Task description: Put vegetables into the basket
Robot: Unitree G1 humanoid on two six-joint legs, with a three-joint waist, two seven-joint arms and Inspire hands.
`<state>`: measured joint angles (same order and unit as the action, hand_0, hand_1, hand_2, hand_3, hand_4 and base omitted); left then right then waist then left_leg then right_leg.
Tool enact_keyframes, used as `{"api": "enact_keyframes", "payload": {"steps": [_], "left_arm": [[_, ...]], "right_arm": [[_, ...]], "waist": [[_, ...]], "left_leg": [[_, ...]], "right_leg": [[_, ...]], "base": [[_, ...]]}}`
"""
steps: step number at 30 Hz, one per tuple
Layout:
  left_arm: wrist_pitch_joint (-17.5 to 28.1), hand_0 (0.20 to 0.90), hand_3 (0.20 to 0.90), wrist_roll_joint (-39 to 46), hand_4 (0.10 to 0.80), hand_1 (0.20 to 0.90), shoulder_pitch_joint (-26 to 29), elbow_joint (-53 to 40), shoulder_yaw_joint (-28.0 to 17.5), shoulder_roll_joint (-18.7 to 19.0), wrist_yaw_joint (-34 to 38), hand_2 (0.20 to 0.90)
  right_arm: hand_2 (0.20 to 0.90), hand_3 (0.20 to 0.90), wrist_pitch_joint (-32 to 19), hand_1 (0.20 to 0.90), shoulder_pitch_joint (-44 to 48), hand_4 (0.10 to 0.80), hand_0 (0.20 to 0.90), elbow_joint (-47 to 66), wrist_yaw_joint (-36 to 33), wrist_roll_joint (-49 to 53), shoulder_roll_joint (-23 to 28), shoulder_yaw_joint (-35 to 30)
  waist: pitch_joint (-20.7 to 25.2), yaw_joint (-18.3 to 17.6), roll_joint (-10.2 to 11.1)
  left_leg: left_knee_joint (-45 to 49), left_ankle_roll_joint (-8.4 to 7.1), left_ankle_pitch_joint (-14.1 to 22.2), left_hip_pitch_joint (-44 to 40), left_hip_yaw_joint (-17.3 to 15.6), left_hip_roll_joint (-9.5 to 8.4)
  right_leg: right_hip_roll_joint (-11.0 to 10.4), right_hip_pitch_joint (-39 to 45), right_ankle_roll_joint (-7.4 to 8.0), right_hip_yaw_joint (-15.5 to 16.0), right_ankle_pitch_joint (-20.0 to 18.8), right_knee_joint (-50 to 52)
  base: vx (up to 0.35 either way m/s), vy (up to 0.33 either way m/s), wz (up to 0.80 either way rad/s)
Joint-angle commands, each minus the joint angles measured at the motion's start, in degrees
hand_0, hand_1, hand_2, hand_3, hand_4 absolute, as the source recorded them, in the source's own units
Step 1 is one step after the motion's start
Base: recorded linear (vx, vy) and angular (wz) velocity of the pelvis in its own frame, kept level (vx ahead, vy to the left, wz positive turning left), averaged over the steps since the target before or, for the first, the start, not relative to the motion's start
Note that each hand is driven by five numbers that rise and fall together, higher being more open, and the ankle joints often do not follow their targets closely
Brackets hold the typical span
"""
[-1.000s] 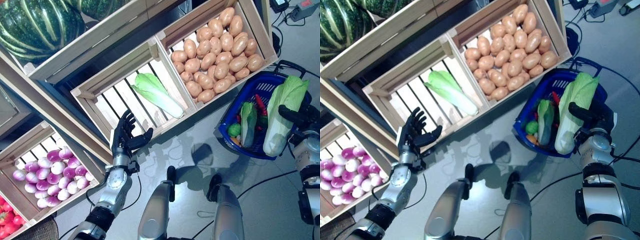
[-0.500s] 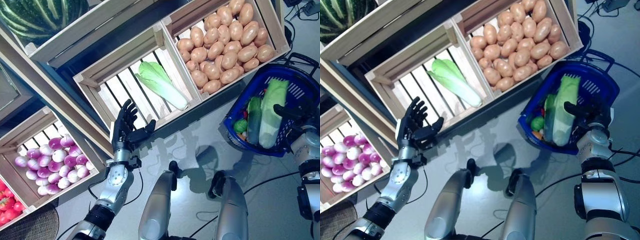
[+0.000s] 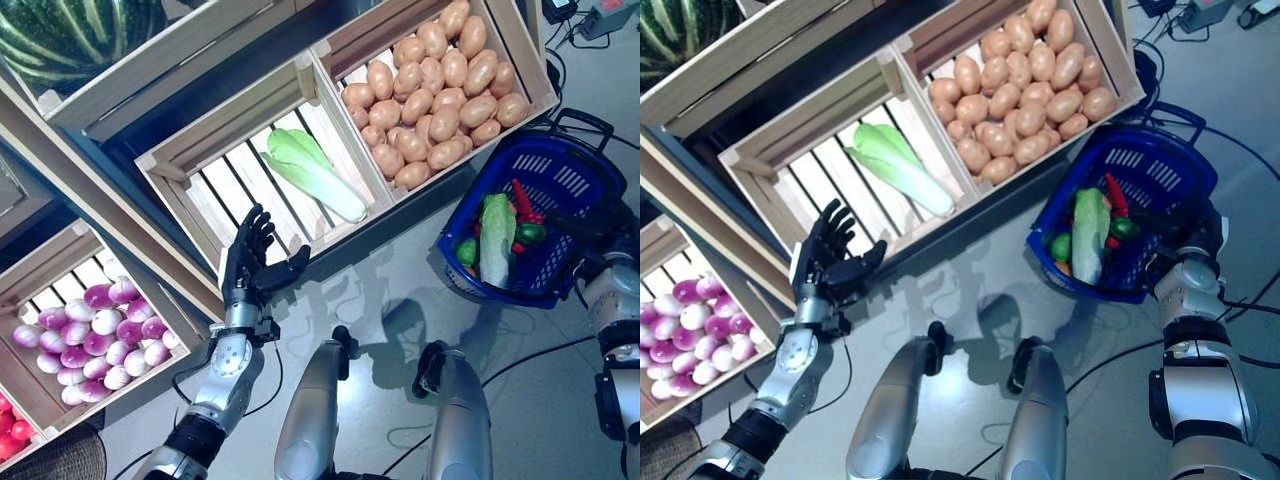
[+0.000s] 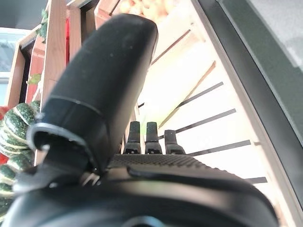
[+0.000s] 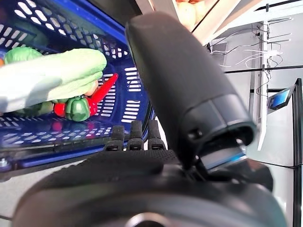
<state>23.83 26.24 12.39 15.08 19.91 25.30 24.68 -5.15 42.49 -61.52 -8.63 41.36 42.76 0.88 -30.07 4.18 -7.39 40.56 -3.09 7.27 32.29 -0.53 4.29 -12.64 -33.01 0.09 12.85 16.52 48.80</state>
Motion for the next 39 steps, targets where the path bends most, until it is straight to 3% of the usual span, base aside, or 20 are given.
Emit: {"api": "enact_keyframes", "payload": {"steps": [1, 7, 11, 15, 20, 23, 26, 39], "left_arm": [[-2.06, 0.9, 0.9, -12.77, 0.8, 0.9, 3.44, -3.76, -4.98, 6.21, 10.75, 0.9], [-14.01, 0.9, 0.9, -32.77, 0.8, 0.9, 15.3, 8.56, -3.1, 16.72, 17.04, 0.9], [-18.88, 0.9, 0.9, -41.11, 0.8, 0.9, 21.41, 16.92, 0.38, 22.46, 20.11, 0.9], [-20.53, 0.9, 0.9, -48.31, 0.8, 0.9, 26.68, 23.19, 4.73, 26.02, 20.69, 0.9], [-20.24, 0.9, 0.9, -51.83, 0.8, 0.9, 31.87, 27.22, 8.33, 28.39, 19.31, 0.9], [-19.81, 0.9, 0.9, -53.72, 0.8, 0.9, 38.06, 30.82, 13.07, 29.46, 18.33, 0.9], [-20.01, 0.9, 0.9, -54.93, 0.8, 0.9, 41.01, 32.08, 15.78, 29.76, 17.18, 0.9], [-19.6, 0.9, 0.9, -57.19, 0.8, 0.9, 49.5, 37.08, 25.05, 28.83, 14.6, 0.9]], "right_arm": [[0.9, 0.9, -6.35, 0.9, -1.92, 0.8, 0.9, 6.48, 6.22, 2.38, 1.16, 0.58], [0.9, 0.9, -6.57, 0.9, -7.33, 0.8, 0.9, 9.92, 10.36, 2.27, -1.2, 3.94], [0.9, 0.9, -6.48, 0.9, -9.8, 0.8, 0.9, 10.36, 12.14, 1.65, -1.27, 5.61], [0.9, 0.9, -6.72, 0.9, -10.32, 0.8, 0.9, 9.71, 12.65, 2.37, -1.07, 7.06], [0.9, 0.9, -6.92, 0.9, -8.76, 0.8, 0.9, 8.25, 13.53, 3.42, -0.05, 8.24], [0.9, 0.9, -6.54, 0.9, -6.45, 0.8, 0.9, 7.66, 14.39, 4.2, 1.04, 9.98], [0.9, 0.9, -6.13, 0.9, -5.36, 0.8, 0.9, 7.59, 14.52, 4.73, 1.82, 10.54], [0.9, 0.9, -6.32, 0.9, 0.41, 0.8, 0.9, 5.6, 15.96, 7.65, 3.05, 13.77]], "waist": [[2.75, -1.41, 2.82], [3.93, -4.59, 4.39], [4.16, -6.31, 4.84], [3.7, -7.44, 5.09], [2.77, -7.79, 5.17], [2.06, -8.3, 5.44], [1.68, -8.59, 5.38], [0.28, -8.91, 4.9]], "left_leg": [[6.11, 2.96, -1.78, -0.52, -2.67, -0.46], [7.49, 2.75, -1.33, -0.92, -4.49, 1.26], [9.52, 2.97, -0.17, -0.32, -5.7, 2.07], [12.13, 3.56, 2.13, 1.82, -6.47, 2.57], [14.97, 4.66, 5.17, 5.21, -6.45, 2.2], [17.82, 5.72, 8.46, 9.66, -6.5, 2.12], [19.16, 5.99, 9.44, 11.93, -6.44, 2.17], [23.03, 5.48, 11.36, 21.5, -5.61, 1.94]], "right_leg": [[2.54, 6.55, -5.37, -1.13, -1.94, -1.99], [2.71, 5.65, -5.05, -3.1, -1.71, -0.48], [2.34, 3.96, -4.77, -4.28, -1.39, 1.65], [2.19, 0.67, -4.55, -5.23, -1.2, 3.98], [2.14, -3.99, -4.16, -5.92, -1.24, 6.78], [2.28, -9.3, -3.55, -6.66, -1.13, 9.74], [2.48, -11.94, -3.26, -7.08, -0.89, 11.07], [3.3, -22.21, -1.75, -8.25, -0.97, 14.43]], "base": [[0.036, 0.079, -0.11], [0.054, 0.08, -0.13], [0.035, 0.094, -0.2], [-0.026, 0.076, -0.21], [-0.062, 0.066, -0.11], [-0.093, 0.08, -0.03], [-0.073, 0.077, -0.01], [-0.063, 0.052, -0.02]]}}
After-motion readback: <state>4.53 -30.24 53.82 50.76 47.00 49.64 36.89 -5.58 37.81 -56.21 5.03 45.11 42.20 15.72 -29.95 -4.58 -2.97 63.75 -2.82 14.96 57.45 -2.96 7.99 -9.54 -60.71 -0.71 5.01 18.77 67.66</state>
